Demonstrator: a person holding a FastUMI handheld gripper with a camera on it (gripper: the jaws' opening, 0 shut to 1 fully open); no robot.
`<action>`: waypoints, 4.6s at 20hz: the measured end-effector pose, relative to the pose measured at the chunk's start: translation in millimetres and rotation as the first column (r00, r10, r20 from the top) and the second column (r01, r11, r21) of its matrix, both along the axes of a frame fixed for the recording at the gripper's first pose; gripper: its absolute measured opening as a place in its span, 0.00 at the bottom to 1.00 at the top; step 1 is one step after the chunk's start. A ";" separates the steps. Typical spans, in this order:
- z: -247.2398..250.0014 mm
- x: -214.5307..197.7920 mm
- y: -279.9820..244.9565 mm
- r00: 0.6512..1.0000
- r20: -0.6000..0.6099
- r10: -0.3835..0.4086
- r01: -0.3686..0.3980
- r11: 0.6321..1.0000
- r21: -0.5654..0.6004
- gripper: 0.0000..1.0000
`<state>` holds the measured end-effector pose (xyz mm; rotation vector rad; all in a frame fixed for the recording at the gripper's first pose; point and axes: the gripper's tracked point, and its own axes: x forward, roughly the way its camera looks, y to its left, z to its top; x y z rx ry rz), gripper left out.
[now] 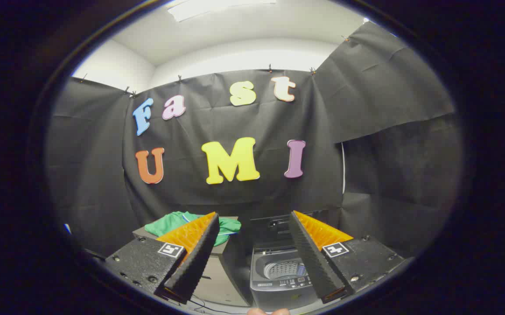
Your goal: Put the clothes into the washing machine and then close the washing machine lid.
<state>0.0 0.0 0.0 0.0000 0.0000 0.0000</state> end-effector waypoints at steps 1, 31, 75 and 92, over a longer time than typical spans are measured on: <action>1.1 3.7 2.7 1.000 -0.005 0.009 -0.009 1.000 0.000 1.00; -26.1 65.4 74.6 0.956 -0.294 0.003 0.013 0.999 0.053 1.00; -197.5 298.7 257.4 0.189 -0.981 -0.044 0.026 0.999 -0.040 0.98; -201.0 310.5 250.1 0.229 -0.971 -0.067 -0.075 0.993 -0.086 0.19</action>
